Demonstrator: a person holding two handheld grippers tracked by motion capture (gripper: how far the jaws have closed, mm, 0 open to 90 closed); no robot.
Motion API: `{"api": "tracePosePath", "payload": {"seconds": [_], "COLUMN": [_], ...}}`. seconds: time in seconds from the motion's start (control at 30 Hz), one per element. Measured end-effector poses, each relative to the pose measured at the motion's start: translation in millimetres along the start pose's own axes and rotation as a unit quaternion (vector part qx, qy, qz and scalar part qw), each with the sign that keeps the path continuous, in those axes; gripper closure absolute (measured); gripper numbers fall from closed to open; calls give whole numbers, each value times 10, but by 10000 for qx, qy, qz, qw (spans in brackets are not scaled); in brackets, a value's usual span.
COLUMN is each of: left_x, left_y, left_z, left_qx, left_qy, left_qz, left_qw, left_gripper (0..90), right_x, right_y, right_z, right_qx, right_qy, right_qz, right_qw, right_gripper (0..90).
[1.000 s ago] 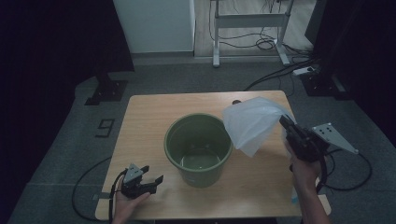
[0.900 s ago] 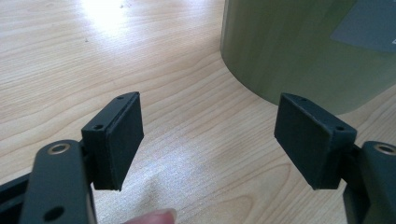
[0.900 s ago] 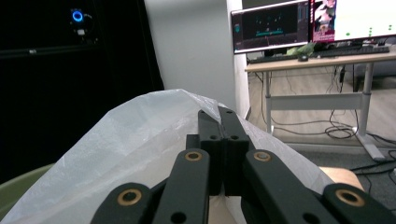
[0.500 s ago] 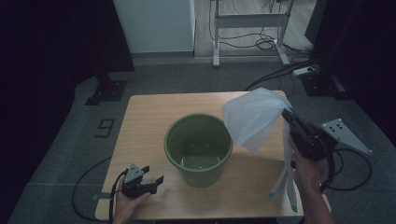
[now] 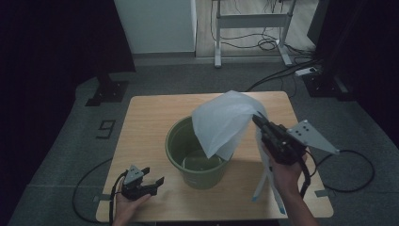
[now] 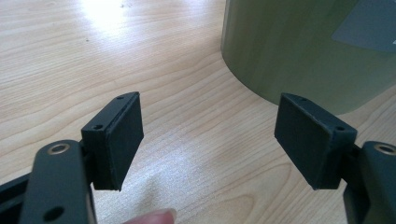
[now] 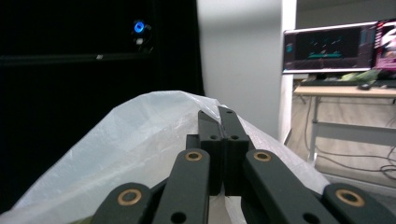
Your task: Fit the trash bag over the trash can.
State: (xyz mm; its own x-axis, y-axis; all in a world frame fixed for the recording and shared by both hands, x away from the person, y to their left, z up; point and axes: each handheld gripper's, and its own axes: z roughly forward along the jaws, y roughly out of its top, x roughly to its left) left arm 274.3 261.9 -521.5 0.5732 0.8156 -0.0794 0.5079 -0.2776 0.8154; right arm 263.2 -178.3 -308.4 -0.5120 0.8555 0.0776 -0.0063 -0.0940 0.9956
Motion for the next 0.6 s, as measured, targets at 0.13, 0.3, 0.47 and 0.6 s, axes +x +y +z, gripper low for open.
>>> {"api": "tracePosePath", "payload": {"seconds": [0.13,0.3,0.47,0.6], "left_x": [2,11,14,1], "left_y": [3,2,-4,-2], "left_z": [-4,-9,3,8], "left_qx": [-14,-3,39,53], "left_qy": [-10,-5,-31,-33], "left_qz": [-17,-11,-14,5], "left_qw": [10000,10000,10000,10000], "left_gripper": [232,231,232,231], "right_x": [90,164,190,253], "right_y": [-163,-482,-668,-818], "right_z": [123,269,236,201], "right_qx": [259,609,600,688], "right_qy": [24,139,293,358], "right_qz": [-120,-60,174,199], "right_qw": [9996,9980,9976,9968], "right_gripper": [891,890,890,889]}}
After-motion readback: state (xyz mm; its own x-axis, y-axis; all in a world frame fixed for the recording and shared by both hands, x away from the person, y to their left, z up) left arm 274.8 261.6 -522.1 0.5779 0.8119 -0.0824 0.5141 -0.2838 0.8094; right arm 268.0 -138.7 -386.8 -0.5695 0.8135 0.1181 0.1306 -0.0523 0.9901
